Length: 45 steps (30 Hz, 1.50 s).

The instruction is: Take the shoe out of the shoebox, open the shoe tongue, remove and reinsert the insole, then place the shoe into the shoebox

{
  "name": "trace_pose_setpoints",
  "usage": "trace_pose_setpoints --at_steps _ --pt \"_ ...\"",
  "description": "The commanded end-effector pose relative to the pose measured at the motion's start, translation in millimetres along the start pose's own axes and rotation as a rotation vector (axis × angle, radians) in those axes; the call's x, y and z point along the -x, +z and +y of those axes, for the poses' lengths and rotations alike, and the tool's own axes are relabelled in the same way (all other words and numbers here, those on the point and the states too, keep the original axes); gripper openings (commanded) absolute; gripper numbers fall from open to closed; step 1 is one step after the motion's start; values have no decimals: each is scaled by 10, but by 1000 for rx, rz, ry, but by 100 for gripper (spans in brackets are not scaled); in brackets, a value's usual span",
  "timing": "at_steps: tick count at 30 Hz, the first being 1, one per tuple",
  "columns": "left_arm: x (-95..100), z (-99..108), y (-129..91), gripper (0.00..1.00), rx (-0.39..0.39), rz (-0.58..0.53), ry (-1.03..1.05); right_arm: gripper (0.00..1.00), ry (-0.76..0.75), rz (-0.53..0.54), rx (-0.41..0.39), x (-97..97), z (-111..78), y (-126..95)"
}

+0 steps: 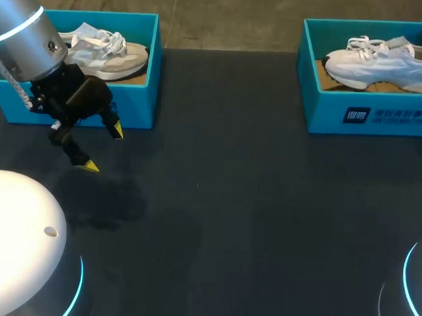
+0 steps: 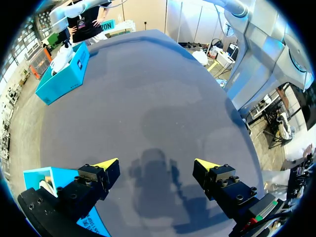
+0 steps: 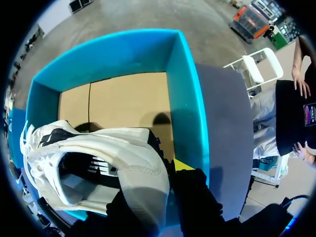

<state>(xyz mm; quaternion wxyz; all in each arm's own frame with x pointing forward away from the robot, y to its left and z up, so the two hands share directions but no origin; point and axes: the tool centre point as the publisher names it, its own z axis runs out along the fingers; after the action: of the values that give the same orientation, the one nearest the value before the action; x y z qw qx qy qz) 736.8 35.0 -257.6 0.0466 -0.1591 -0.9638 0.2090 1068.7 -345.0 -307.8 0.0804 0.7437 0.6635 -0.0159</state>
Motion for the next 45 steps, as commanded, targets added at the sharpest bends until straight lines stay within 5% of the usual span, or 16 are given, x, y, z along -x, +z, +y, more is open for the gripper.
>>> trace_pose_setpoints --at_steps 1,45 --pt "-9 -2 -5 100 3 0 0 0 -1 -7 12 -13 -60 -3" --pt "-9 -2 -5 100 3 0 0 0 -34 15 -21 -1 -518 497"
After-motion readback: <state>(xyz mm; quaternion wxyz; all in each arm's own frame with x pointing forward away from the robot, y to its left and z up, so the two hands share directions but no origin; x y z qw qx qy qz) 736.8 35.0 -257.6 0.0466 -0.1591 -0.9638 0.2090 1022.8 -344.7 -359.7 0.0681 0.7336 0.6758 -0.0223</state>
